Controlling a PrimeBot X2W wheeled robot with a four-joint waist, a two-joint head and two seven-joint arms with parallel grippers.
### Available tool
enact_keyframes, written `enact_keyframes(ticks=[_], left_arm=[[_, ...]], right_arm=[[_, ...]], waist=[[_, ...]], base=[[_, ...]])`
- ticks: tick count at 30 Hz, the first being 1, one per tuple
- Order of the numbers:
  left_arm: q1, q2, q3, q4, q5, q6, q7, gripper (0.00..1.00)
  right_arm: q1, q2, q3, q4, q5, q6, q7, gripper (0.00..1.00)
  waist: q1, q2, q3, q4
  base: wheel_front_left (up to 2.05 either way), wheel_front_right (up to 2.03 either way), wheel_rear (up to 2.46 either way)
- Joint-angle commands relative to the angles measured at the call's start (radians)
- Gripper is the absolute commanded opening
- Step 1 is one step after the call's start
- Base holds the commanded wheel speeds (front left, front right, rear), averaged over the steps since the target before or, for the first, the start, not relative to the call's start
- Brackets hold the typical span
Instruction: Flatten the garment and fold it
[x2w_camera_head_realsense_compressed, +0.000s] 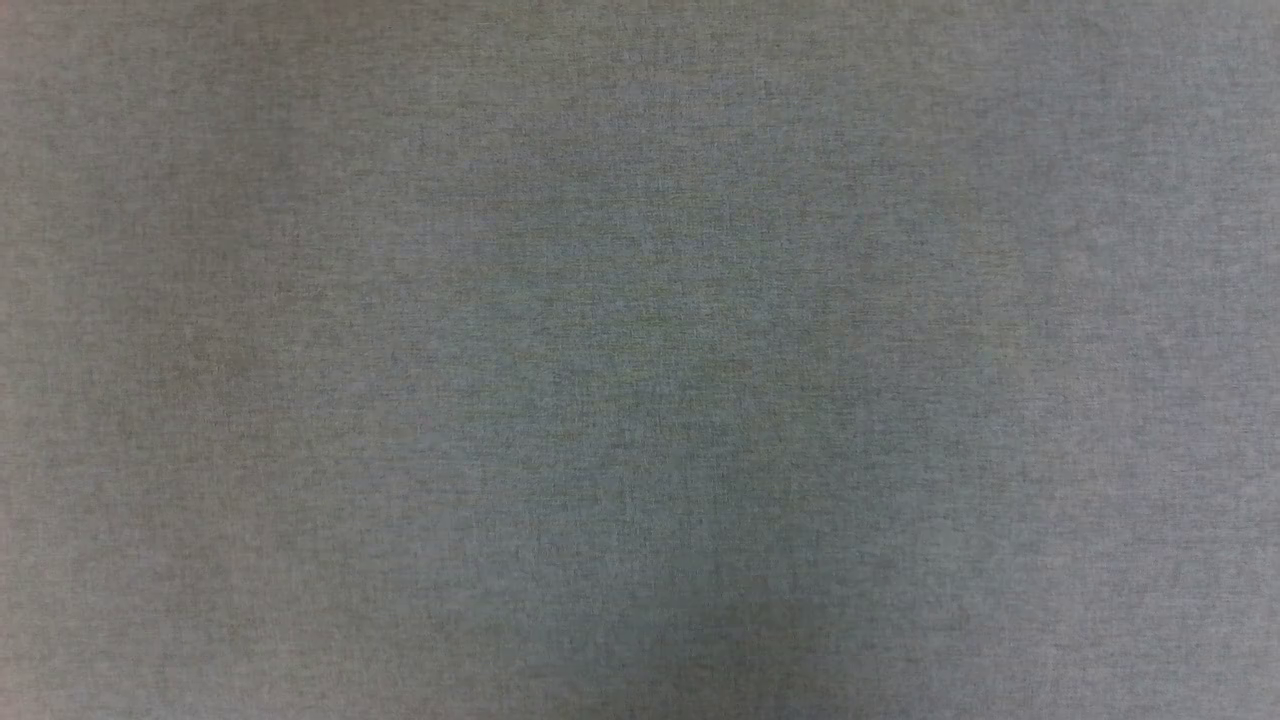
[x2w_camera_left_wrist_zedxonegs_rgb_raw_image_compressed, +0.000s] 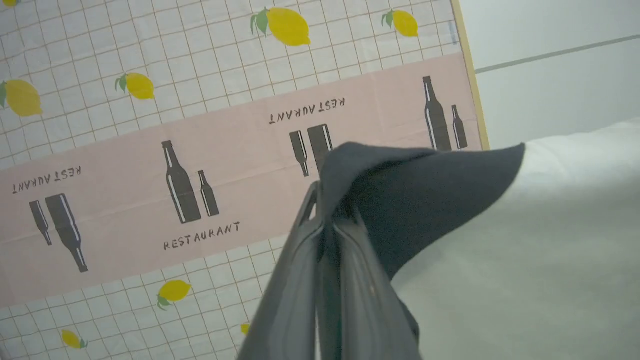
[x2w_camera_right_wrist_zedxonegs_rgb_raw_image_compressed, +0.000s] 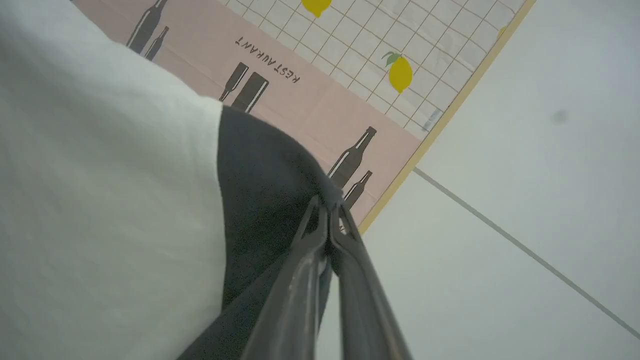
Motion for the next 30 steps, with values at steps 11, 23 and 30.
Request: enact_keyframes(ticks=[11, 23, 30], left_arm=[[0.66, 0.093, 0.156, -0.281, 0.048, 0.015, -0.009, 0.0], [1.392, 0.075, 0.177, -0.485, 0.067, 0.065, -0.009, 0.0], [1.648, 0.071, 0.127, -0.445, 0.043, 0.057, -0.009, 0.0]], right_arm=[[0.539, -0.059, 0.12, -0.229, 0.132, -0.002, -0.031, 0.0], [1.182, -0.165, 0.173, -0.451, 0.188, -0.002, -0.028, 0.0], [1.459, -0.179, 0.176, -0.469, 0.197, -0.002, -0.018, 0.0]], waist=[[-0.0001, 0.0, -0.138, -0.009], [-0.0001, 0.0, -0.362, -0.002], [-0.0001, 0.0, -0.486, 0.004]], base=[[0.0, 0.0, 0.0], [0.0, 0.0, 0.0], [0.0, 0.0, 0.0]])
